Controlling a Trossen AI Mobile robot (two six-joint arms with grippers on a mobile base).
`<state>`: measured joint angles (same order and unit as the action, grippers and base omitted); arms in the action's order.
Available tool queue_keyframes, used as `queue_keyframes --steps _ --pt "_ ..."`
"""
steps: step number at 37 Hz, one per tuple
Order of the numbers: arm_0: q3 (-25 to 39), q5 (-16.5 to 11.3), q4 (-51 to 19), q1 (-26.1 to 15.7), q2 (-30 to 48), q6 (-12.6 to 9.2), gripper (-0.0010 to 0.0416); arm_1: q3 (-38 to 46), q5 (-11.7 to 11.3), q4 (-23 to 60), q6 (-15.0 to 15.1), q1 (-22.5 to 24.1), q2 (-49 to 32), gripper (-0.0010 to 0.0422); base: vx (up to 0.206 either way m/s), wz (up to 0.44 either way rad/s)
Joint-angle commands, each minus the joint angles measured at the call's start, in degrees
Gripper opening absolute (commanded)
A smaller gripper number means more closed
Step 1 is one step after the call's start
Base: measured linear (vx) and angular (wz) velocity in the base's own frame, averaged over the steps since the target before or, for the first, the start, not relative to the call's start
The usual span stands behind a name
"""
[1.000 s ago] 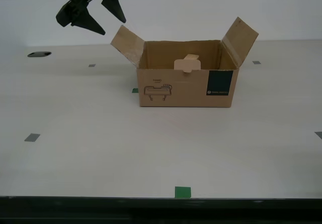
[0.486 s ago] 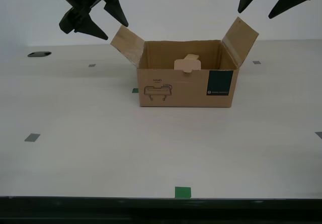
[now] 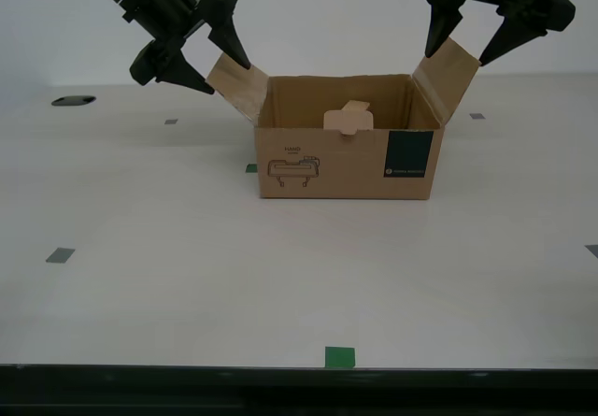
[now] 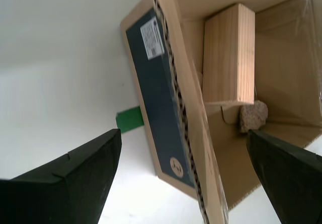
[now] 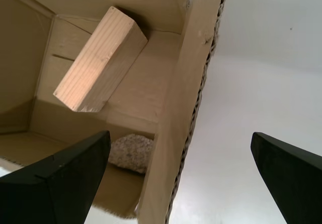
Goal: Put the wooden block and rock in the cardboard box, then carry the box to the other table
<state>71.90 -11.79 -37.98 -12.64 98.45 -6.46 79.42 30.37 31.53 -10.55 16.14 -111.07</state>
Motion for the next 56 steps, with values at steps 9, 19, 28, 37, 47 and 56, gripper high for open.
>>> queue_keyframes --steps 9,19,28,37,47,56 --pt "1.0 -0.8 2.4 0.0 7.2 0.5 0.039 4.9 2.3 -0.3 -0.9 0.2 -6.9 0.0339 0.0 0.0" --pt "0.9 -0.8 5.2 0.0 9.1 0.5 0.0389 7.7 5.2 -0.4 -0.9 0.5 -11.3 0.0339 0.0 0.0" --pt "0.8 -0.8 5.5 0.0 9.1 0.4 0.039 9.5 7.1 -0.4 -1.1 1.0 -14.3 0.0338 0.0 0.0" --pt "0.8 -0.8 7.0 0.0 9.1 0.4 0.0389 9.5 7.4 -0.3 -1.0 1.1 -14.0 0.0338 0.0 0.0" --pt "0.8 -0.8 7.1 0.0 9.1 0.3 0.0372 9.5 9.6 -0.3 -0.9 1.2 -13.7 0.0338 0.0 0.0" --pt "0.6 -0.8 6.9 0.0 9.1 0.2 0.0321 9.5 9.6 0.0 -0.9 1.2 -13.7 0.0338 0.0 0.0"
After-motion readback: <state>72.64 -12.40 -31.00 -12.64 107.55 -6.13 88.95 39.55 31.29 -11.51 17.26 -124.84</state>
